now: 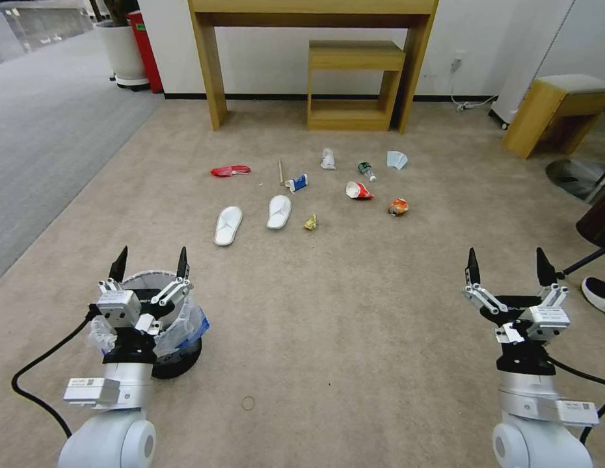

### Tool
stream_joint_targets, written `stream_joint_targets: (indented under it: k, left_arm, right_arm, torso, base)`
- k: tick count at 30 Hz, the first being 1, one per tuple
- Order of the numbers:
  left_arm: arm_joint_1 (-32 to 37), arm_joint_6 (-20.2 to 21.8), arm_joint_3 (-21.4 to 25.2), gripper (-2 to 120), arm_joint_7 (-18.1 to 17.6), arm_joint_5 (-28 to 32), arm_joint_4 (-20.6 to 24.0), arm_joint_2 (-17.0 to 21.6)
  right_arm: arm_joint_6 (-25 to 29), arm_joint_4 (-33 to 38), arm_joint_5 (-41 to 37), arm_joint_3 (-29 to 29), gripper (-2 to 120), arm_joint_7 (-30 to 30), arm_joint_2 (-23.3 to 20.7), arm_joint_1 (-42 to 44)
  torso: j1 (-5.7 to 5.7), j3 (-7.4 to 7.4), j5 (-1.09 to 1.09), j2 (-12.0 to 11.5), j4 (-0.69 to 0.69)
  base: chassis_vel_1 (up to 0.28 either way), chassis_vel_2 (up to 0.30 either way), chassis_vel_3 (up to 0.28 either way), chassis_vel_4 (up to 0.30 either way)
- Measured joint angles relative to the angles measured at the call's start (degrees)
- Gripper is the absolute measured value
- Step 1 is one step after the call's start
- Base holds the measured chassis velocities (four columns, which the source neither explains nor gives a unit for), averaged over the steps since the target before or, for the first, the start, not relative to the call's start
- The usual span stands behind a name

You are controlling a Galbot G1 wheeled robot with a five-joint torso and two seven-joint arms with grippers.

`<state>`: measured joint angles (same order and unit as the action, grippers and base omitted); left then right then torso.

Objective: Pick up the trash bin and place the garbage on the floor into it.

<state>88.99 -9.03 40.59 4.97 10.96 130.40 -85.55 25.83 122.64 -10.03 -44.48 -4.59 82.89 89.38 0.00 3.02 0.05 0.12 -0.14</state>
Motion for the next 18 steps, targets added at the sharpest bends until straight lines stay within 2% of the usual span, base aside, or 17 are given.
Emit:
stream_joint_targets:
  k: [18]
  left_arm:
    - [-0.32,-0.13,0.15,100,0.07,-0.16,-0.49,0.38]
  right_arm:
    - [0.37,0.05,-0.23,0.03,100,0.26,0.1,-0.03]
  torso:
    - [0.0,0.0,-0.01,0.0,0.0]
  base:
    - [0.0,0.0,0.0,0.0]
